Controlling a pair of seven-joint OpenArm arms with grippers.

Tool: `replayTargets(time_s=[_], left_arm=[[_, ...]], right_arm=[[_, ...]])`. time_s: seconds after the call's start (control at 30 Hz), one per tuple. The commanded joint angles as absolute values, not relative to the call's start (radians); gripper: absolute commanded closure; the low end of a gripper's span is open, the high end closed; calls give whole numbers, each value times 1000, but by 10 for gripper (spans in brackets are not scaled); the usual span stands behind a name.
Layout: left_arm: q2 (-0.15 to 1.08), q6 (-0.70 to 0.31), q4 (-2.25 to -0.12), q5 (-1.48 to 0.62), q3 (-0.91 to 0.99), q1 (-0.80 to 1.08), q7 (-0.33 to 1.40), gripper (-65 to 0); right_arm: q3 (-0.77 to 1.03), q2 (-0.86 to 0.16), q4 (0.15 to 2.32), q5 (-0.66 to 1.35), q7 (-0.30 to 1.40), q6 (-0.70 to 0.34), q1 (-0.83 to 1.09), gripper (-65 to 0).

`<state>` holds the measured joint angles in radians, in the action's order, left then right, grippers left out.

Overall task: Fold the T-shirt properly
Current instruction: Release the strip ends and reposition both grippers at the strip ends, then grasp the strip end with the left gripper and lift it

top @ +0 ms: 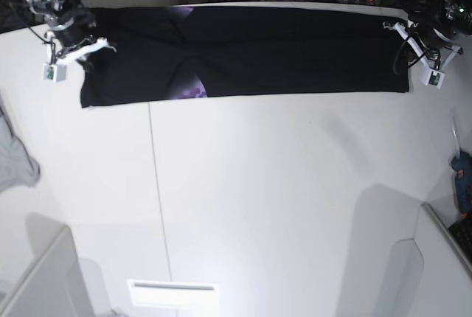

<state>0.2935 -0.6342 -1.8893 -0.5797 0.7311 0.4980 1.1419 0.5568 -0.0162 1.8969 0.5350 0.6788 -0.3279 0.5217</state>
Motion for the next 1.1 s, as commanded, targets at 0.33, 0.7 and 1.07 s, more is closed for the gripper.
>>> replayTargets(time_s=[0.33,0.7,1.07], left_arm=[[335,-698,-1862,-575,895,492,1133,-30],[283,-698,-1722,-575,886,464,1133,-650],[277,-698,-1641,-576,886,430,1133,-650]], right_arm=[[532,4,1956,587,665,-384,567,0],[527,4,1952,585,670,-404,573,0],[527,5,1952,585,671,-404,573,0]])
